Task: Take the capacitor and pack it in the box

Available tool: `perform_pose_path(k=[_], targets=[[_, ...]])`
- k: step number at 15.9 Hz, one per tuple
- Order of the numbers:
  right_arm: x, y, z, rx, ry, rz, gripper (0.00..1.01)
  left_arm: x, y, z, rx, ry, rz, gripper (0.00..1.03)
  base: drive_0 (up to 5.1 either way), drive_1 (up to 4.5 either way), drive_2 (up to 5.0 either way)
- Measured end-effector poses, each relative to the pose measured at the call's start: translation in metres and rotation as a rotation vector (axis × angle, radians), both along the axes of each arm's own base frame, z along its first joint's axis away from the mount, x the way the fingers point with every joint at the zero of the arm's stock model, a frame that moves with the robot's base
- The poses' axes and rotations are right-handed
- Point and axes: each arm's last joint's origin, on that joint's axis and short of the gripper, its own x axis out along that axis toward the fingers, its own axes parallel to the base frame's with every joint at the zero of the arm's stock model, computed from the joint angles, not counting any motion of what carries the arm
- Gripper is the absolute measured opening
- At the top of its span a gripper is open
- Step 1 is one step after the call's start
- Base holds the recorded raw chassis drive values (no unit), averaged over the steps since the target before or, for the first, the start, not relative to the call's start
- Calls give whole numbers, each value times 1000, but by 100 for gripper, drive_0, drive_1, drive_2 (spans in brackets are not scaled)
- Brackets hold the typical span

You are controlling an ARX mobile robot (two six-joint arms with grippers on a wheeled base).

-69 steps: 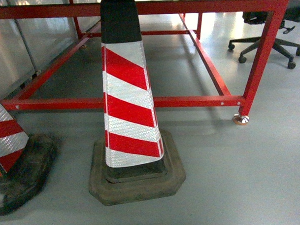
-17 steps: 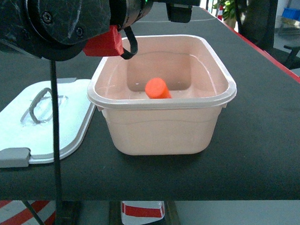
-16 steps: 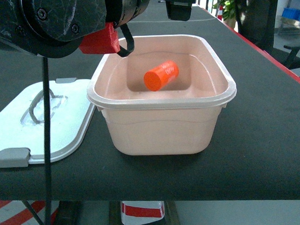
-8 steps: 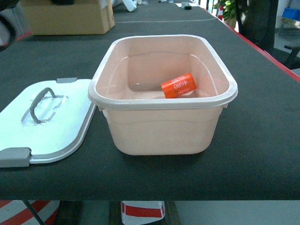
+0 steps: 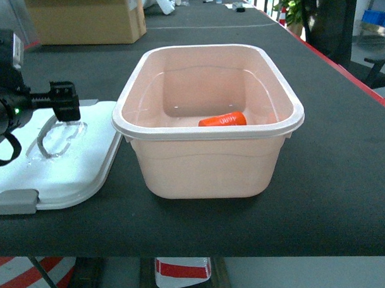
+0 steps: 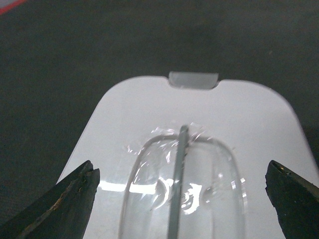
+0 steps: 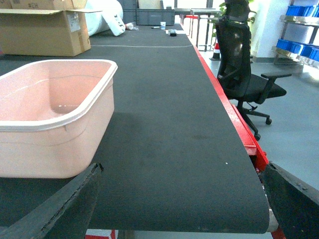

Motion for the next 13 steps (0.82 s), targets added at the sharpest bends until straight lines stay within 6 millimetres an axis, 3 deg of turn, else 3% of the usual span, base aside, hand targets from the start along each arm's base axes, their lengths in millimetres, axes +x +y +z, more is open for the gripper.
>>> perform_pose_path(k=[1,4,9,13], targets=[[0,0,0,0,0,0,98,9,9,-24,-2,70,6,98,0,0,0],[0,0,0,0,0,0,98,21,14,-48,-13,119,-10,98,0,0,0],[0,0,0,0,0,0,98,28,21,-52,26,98,-23,43,0,0,0],[0,0,0,0,0,0,98,29,14,-51,28,86,-34,1,0,0,0]])
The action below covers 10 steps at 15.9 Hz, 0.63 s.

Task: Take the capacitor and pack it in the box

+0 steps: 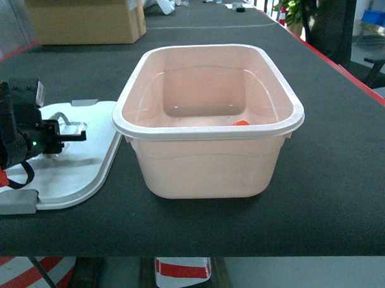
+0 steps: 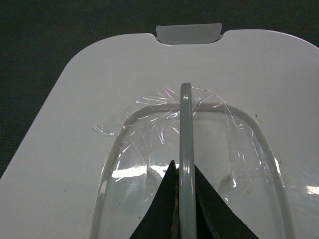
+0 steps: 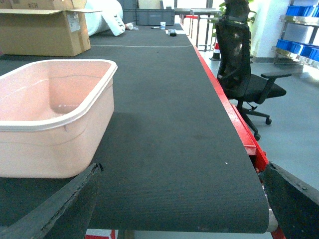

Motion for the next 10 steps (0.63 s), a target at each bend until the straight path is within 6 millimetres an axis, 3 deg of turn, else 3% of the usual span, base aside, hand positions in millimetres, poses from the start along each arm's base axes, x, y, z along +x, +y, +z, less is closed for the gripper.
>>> perform_pose_path(k=[4,6,8,10], targets=[[0,0,0,0,0,0,98,0,0,3,4,-5,22,2,0,0,0],[0,0,0,0,0,0,98,-6,3,27,15,-30,63,2,0,0,0],[0,0,0,0,0,0,98,-12,2,89,38,-159,108,2,0,0,0],[0,0,0,0,0,0,98,-29,-16,166,43,-340,122,2,0,0,0]])
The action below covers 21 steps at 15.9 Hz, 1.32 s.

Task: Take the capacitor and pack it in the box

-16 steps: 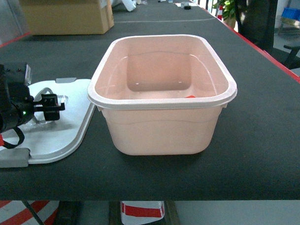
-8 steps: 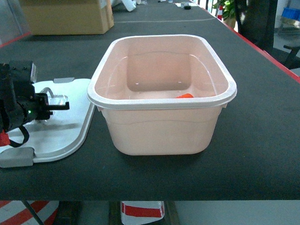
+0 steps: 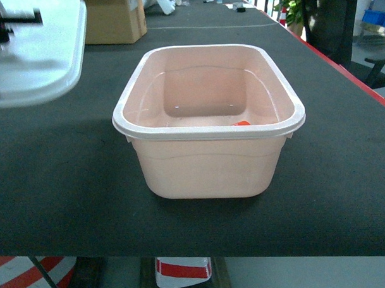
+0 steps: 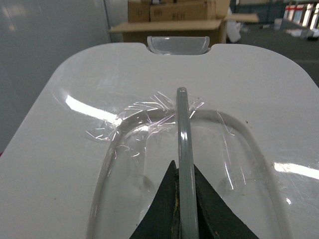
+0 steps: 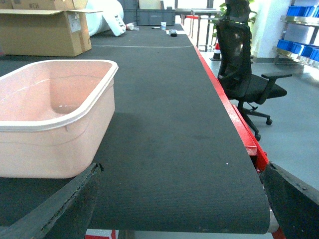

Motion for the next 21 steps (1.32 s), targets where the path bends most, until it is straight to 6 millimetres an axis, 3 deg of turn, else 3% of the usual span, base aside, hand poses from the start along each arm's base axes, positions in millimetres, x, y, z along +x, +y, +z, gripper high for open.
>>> perform_pose_path(k=[1,2,5,8,11,16,21], targets=[[0,0,0,0,0,0,98,-11,-20,24,-3,-47,-11,2,0,0,0],[0,0,0,0,0,0,98,-18,-43,34,-14,-45,-34,2,0,0,0],[0,0,0,0,0,0,98,-25,-113,21,-32,64,-94,2,0,0,0],[0,0,0,0,0,0,98,-25,-175,28,-60,74,-153,2,0,0,0],[0,0,0,0,0,0,98,-28,-222,23,-61,95,-207,2,0,0,0],[0,0,0,0,0,0,98,-31,-258,0,-48,152,-229,2,0,0,0],[0,0,0,0,0,0,98,-27,-265,-18,-46,207,-231,2,0,0,0]])
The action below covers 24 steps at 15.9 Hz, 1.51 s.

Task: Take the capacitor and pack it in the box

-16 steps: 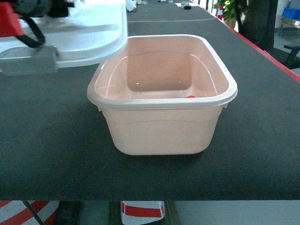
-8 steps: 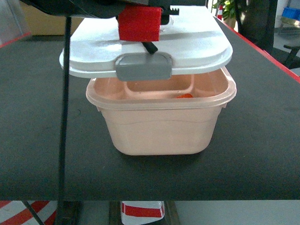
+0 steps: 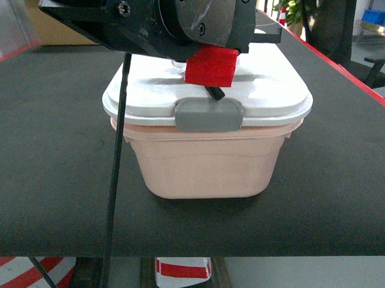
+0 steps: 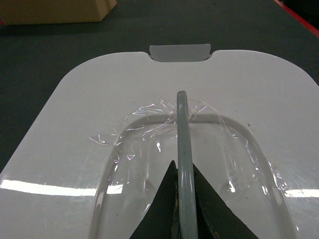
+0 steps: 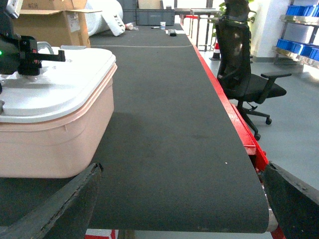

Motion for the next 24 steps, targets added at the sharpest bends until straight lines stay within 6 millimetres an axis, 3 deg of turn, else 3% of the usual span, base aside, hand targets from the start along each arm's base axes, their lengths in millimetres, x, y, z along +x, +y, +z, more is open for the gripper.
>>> perform_pose_path(k=[5,6,9,11,14,15,17,19,20,21,23,24], targets=[[0,0,0,0,0,0,98,3,-2,-12,-11,37,-21,2,0,0,0],[0,0,0,0,0,0,98,3,-2,-13,-19,41,-31,7,0,0,0],[0,0,0,0,0,0,98,3,-3,-13,-62,30,-62,41,0,0,0],[0,0,0,0,0,0,98,1,4,-1,-105,-12,-73,65,0,0,0],[0,0,0,0,0,0,98,-10,35,57,-237,-284,-121,100,0,0,0],[0,0,0,0,0,0,98,-22,52,72,-255,-391,-168,97,0,0,0],[0,0,0,0,0,0,98,-56,98,78,-264,-519,-230,98,0,0,0],[0,0,0,0,0,0,98,-95,153,68,-230,-606,-184,98,0,0,0],[0,0,0,0,0,0,98,-122,193,55,-174,-651,-117,98,0,0,0],[0,0,0,0,0,0,98,-141,216,31,-139,-589,-78,98,0,0,0],[0,0,0,0,0,0,98,-174,242,-32,-97,-353,-24,98,0,0,0],[0,0,0,0,0,0,98,-182,245,-48,-91,-279,-17,98,0,0,0]])
